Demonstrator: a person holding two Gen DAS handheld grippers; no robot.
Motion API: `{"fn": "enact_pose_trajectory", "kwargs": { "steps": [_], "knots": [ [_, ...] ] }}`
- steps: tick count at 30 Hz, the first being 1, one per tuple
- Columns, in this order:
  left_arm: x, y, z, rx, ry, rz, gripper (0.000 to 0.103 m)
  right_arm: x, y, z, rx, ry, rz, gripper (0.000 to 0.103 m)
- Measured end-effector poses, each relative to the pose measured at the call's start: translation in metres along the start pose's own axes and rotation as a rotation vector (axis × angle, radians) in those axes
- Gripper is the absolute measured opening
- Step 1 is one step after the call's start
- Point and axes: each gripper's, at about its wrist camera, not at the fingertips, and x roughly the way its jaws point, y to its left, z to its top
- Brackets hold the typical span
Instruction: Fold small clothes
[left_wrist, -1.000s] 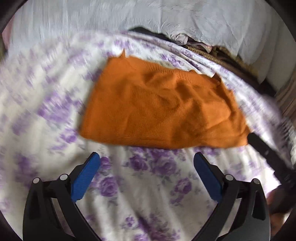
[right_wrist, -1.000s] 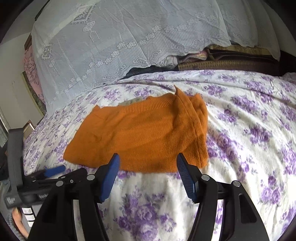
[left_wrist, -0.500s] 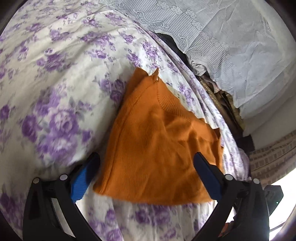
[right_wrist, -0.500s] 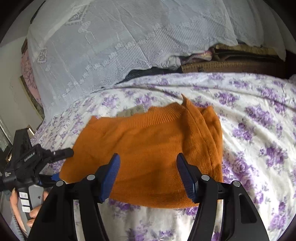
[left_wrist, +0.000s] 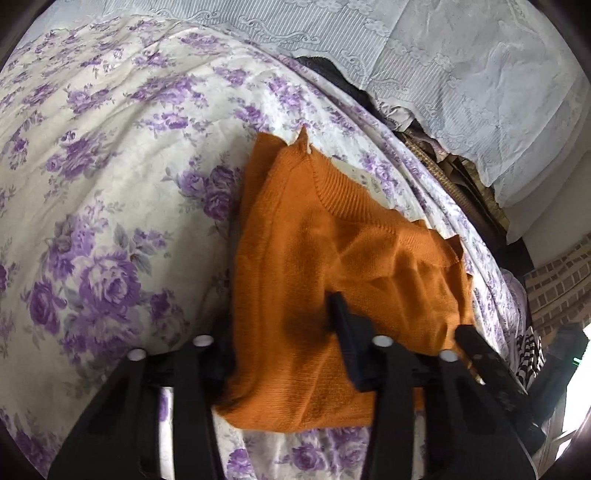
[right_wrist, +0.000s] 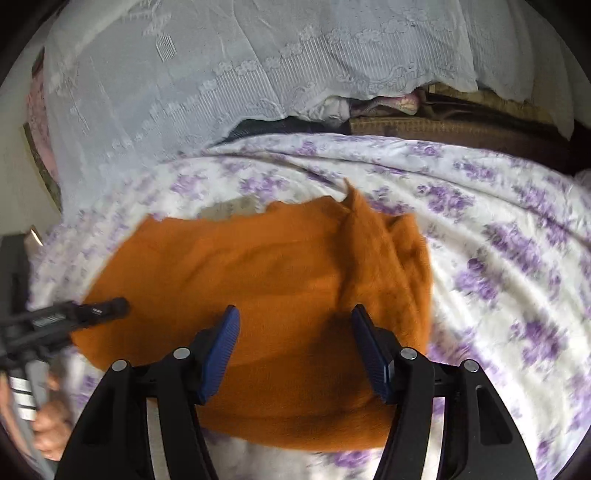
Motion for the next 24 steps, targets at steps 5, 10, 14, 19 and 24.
{"fn": "enact_pose_trajectory", "kwargs": {
  "steps": [5, 10, 14, 19, 24],
  "knots": [
    [-0.005, -0.008, 0.001, 0.04, -0.018, 0.013, 0.027, -0.004, -0.003, -0.003, -0.009, -0.037, 0.023, 0.064],
    [0.004, -0.005, 0.0, 0.023, -0.002, 0.067, 0.054, -0.016, -0.015, 0.002, 0.053, -0.088, 0.021, 0.063],
    [0.007, -0.003, 0.001, 0.017, 0.008, 0.07, 0.048, 0.001, -0.016, 0.0, 0.007, -0.025, -0.023, 0.065],
    [-0.007, -0.021, 0.003, 0.096, 0.0, 0.087, 0.019, -0.024, -0.04, 0.009, 0.133, -0.098, 0.068, 0.064],
    [-0.02, -0.049, 0.003, 0.167, -0.025, 0.134, 0.017, -0.025, -0.075, 0.013, 0.273, -0.095, 0.098, 0.064]
  ]
}}
